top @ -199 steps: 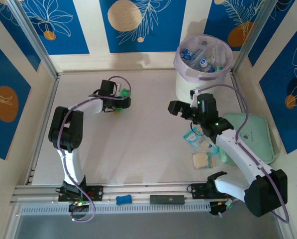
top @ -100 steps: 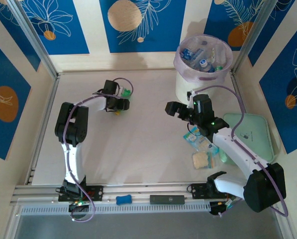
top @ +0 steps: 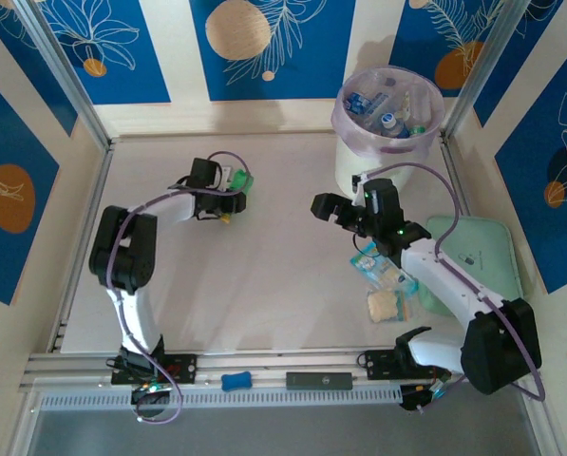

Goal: Put the plastic bottles in the bin

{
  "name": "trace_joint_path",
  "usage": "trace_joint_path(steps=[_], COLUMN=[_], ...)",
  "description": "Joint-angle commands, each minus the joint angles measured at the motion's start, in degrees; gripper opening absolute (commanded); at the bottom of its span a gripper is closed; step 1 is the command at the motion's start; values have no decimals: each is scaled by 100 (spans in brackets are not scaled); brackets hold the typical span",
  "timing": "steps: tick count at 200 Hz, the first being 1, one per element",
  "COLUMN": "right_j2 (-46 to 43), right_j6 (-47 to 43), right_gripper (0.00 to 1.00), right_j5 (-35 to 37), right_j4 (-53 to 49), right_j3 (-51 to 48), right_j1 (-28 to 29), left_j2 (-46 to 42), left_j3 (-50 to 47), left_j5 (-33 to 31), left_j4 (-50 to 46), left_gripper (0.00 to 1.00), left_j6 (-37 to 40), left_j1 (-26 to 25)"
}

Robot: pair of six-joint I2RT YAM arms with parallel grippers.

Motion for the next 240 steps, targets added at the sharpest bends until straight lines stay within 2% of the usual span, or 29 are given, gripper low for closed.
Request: trace_joint_path(steps=[1, 44, 107, 168, 240], right_j2=[169, 670, 1546, 2138, 2233], right_j6=[208, 332, 508, 771, 743], right_gripper=[99, 99, 99, 87, 70], right_j5=[-324, -731, -1085, -1484, -1497], right_j4=[474, 1067, 1449, 1793, 1802], right_j3=[255, 463, 957, 1129, 1118], right_j1=[140, 454, 778, 883, 875], left_j2=[-708, -1635, -2447, -2592, -2447], left_j3=[-491, -1548, -2429, -2662, -2684], left_j5=[549, 773, 564, 632, 801], left_j4=[855, 1845, 2530, 2603, 2901], left_gripper=[48, 48, 47, 47, 48], left_j6=[-419, -1025, -1467, -1512, -1651], left_j1=[-141, -620, -1416, -1673, -1933])
